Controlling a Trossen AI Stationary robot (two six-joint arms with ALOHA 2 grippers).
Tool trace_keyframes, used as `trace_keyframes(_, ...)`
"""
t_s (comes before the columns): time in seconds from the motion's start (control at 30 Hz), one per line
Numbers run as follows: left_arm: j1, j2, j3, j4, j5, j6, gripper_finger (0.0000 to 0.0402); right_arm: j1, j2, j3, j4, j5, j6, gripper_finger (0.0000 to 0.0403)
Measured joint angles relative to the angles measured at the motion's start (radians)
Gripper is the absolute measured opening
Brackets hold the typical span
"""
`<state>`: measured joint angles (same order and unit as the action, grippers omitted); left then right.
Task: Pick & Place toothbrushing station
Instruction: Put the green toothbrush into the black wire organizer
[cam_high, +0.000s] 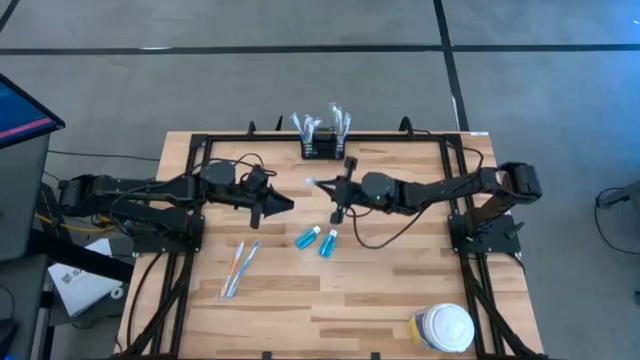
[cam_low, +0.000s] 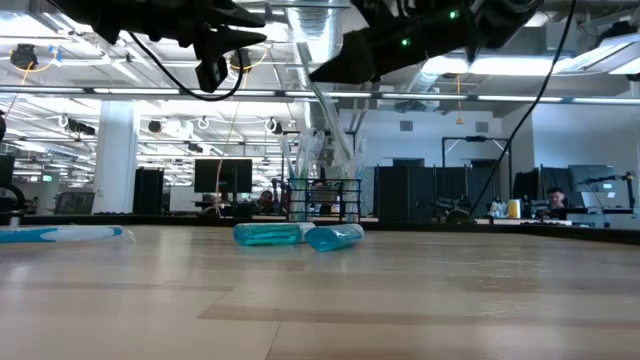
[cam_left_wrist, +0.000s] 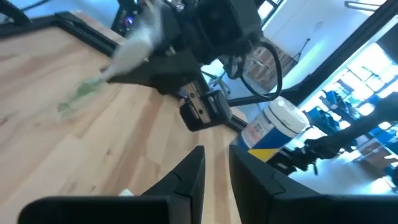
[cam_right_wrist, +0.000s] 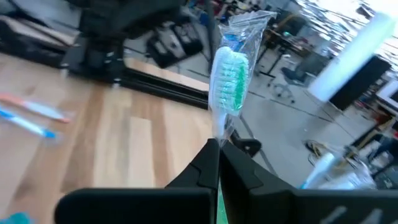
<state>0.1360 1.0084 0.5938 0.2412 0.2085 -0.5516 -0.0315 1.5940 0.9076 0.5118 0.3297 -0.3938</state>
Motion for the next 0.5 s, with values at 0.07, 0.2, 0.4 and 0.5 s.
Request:
trace_keyframes(0.07,0.0,0.0,0.0,0.0,-0.004,0.021,0.0067,-0.03,0.0,-0.002,0.022,-0.009,0.014,0.0)
trace_keyframes(0.2,0.0,0.0,0.0,0.001,-0.008,0.064,0.0067,-0.085,0.008,-0.001,0.071,-0.023,0.032,0.0)
trace_keyframes(0.4,0.0,0.0,0.0,0.002,-0.029,0.109,0.0067,-0.175,0.015,0.0,0.116,-0.073,0.062,0.0)
trace_keyframes(0.5,0.0,0.0,0.0,0.004,-0.06,0.133,0.0067,-0.217,0.033,-0.002,0.136,-0.076,0.085,0.0)
